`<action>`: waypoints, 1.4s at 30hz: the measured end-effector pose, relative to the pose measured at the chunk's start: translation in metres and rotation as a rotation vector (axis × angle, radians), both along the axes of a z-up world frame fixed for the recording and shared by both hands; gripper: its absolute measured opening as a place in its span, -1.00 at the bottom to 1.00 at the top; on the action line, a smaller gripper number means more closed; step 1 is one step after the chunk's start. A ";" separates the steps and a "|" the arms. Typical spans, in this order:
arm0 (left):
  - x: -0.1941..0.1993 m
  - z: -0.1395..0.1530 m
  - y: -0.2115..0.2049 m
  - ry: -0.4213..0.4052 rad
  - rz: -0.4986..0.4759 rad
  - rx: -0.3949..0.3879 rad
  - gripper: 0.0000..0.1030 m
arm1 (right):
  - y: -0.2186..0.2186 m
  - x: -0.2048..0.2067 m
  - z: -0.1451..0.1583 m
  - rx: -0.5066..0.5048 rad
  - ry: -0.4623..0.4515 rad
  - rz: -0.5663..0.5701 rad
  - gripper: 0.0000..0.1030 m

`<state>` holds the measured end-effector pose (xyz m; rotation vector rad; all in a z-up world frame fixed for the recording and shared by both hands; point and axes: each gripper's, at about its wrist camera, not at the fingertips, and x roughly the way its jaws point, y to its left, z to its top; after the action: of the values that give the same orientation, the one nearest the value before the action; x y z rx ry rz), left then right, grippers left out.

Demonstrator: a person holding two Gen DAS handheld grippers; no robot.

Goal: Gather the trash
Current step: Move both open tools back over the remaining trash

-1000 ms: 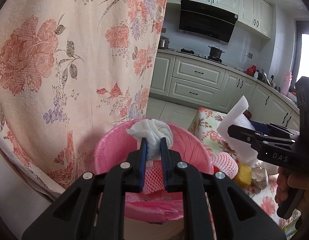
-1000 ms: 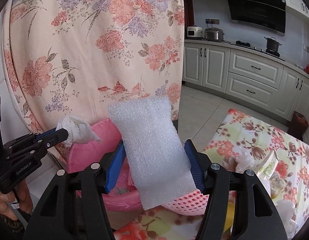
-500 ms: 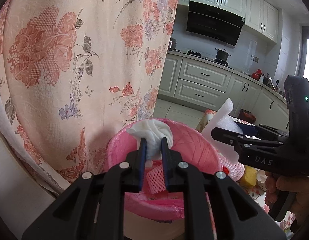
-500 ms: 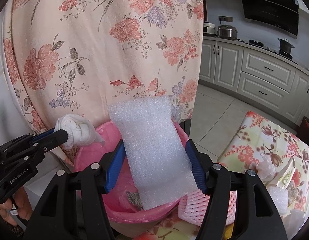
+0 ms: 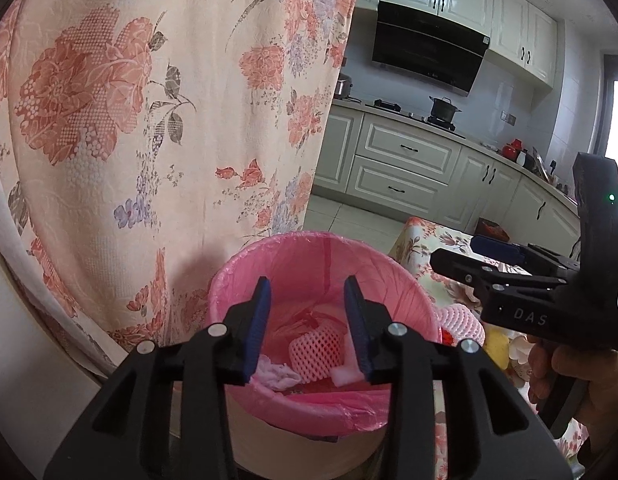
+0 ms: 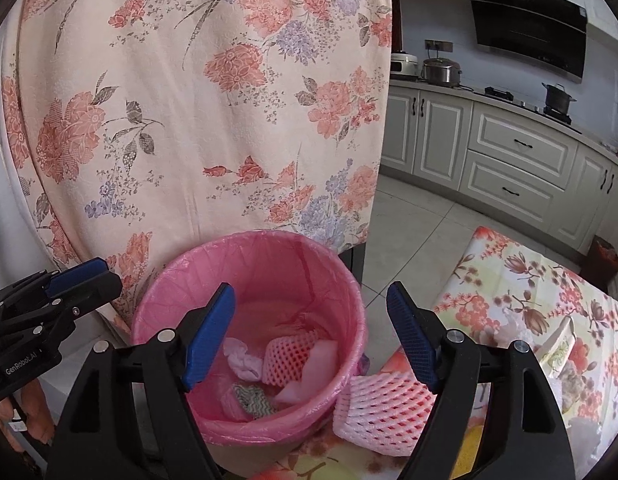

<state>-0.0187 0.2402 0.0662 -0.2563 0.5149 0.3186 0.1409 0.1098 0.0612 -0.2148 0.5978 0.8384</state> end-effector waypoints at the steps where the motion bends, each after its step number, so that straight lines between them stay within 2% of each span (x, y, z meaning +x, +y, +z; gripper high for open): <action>1: 0.001 0.001 -0.002 0.000 -0.004 0.002 -0.26 | -0.004 -0.001 0.000 0.000 -0.008 -0.012 0.44; 3: 0.003 0.001 -0.006 0.000 -0.013 0.007 -0.17 | -0.013 -0.002 0.001 -0.001 -0.023 -0.040 0.45; 12: 0.014 0.004 -0.030 0.007 -0.063 0.025 -0.09 | -0.056 -0.007 0.005 0.015 -0.062 -0.140 0.51; 24: 0.029 0.012 -0.068 0.006 -0.134 0.051 0.12 | -0.110 -0.005 0.002 0.033 -0.051 -0.230 0.53; 26: 0.032 0.013 -0.073 0.005 -0.143 0.048 0.21 | -0.118 -0.005 0.000 0.034 -0.049 -0.242 0.53; 42: 0.059 0.005 -0.114 0.030 -0.227 0.049 0.37 | -0.185 0.008 -0.019 0.032 -0.007 -0.350 0.55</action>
<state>0.0407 0.1267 0.0712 -0.1439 0.5594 0.1139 0.1487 -0.0749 0.0418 -0.0797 0.5942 0.5078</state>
